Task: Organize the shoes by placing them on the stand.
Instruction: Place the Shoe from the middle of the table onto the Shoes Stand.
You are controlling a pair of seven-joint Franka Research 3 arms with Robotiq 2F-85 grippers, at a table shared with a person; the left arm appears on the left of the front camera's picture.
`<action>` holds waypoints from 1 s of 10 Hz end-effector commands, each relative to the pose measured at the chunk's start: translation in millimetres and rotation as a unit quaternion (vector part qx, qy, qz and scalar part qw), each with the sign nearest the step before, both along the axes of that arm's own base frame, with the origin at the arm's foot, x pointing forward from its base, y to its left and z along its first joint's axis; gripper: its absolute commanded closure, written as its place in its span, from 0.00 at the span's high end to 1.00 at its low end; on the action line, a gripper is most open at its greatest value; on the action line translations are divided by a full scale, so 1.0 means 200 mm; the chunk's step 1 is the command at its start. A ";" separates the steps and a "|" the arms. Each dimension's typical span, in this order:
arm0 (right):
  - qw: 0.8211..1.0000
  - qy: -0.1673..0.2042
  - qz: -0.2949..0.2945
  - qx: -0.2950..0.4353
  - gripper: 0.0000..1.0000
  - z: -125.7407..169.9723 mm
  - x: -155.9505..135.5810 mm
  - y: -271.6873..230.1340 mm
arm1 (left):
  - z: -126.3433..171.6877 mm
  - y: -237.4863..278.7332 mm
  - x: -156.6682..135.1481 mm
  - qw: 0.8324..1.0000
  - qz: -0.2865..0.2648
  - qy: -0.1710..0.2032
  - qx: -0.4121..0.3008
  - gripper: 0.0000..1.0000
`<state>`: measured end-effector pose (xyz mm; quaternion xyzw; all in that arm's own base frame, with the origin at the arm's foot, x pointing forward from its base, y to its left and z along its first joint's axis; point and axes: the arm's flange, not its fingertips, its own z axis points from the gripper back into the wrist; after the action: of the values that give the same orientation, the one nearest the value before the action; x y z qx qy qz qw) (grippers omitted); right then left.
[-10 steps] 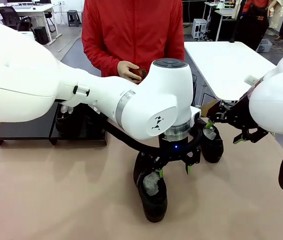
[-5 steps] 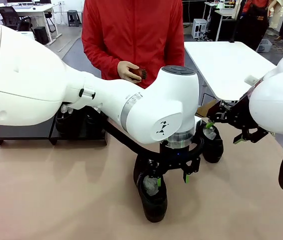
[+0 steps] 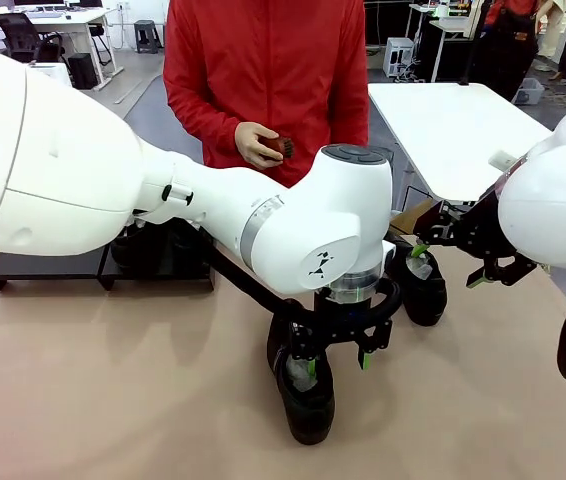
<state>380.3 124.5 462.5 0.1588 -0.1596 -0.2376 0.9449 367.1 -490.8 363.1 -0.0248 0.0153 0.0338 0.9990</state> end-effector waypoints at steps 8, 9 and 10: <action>1.000 -0.005 0.008 0.006 1.00 0.00 0.01 -0.01 | -0.06 0.01 0.00 0.999 -0.005 0.010 0.043 0.00; 1.000 -0.005 0.008 0.006 1.00 0.00 0.01 -0.01 | -0.05 0.02 0.00 0.999 -0.004 0.008 0.043 0.00; 1.000 -0.005 0.008 0.006 1.00 0.00 0.01 -0.01 | -0.06 0.02 0.00 0.999 -0.003 0.008 0.045 0.00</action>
<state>380.3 124.5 462.5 0.1588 -0.1596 -0.2376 0.9449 366.4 -487.0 350.7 0.0102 0.0304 0.0259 0.9991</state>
